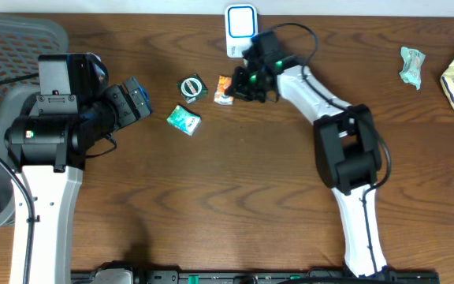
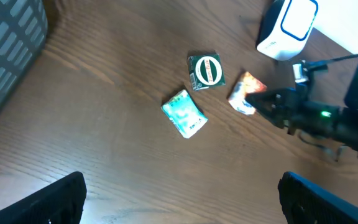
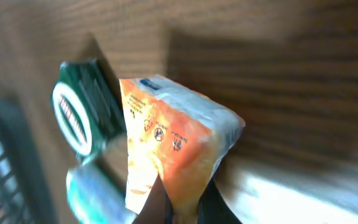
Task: Scan the item barcode
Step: 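Reach the right gripper to the orange tissue pack and grasp it, then hold the orange tissue pack up to the scanner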
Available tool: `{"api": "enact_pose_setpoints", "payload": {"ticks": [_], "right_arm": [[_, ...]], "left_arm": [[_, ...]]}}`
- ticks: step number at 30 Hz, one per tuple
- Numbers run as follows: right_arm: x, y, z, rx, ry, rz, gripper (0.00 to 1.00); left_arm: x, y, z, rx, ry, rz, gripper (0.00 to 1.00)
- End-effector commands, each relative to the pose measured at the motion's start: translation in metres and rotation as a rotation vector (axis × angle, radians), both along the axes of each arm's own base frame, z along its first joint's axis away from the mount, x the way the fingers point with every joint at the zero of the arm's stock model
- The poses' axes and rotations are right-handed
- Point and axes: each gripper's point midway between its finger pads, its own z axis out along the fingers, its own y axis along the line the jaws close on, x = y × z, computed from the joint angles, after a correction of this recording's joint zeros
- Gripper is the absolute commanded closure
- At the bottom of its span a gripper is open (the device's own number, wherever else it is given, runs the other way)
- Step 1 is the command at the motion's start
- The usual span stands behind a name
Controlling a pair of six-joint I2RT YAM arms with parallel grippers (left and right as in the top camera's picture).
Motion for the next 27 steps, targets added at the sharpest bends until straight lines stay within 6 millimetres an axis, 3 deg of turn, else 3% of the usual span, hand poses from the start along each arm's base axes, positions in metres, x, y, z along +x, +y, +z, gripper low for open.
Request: {"api": "enact_pose_setpoints", "payload": {"ticks": [1, 7, 10, 15, 21, 27], "right_arm": [[0.0, -0.012, 0.077, 0.215, -0.139, 0.156, 0.99], [-0.014, -0.042, 0.137, 0.513, -0.46, 0.454, 0.99], [-0.012, -0.069, 0.149, 0.578, -0.542, 0.468, 0.99], [-0.015, -0.09, 0.172, 0.698, -0.683, 0.506, 0.99], [-0.015, -0.096, 0.177, 0.726, -0.695, 0.501, 0.99], [-0.017, -0.084, 0.171, 0.698, -0.669, 0.512, 0.99]], "left_arm": [[0.001, 0.003, 0.001, 0.009, -0.004, 0.003, 0.02], [0.001, 0.003, 0.001, 0.009, -0.004, 0.003, 0.02], [0.001, 0.003, 0.001, 0.009, -0.004, 0.003, 0.02], [0.001, 0.003, 0.001, 0.009, -0.004, 0.003, 0.02], [0.001, 0.003, 0.001, 0.009, -0.004, 0.003, 0.02], [0.001, 0.003, 0.001, 0.009, -0.004, 0.003, 0.02]]}}
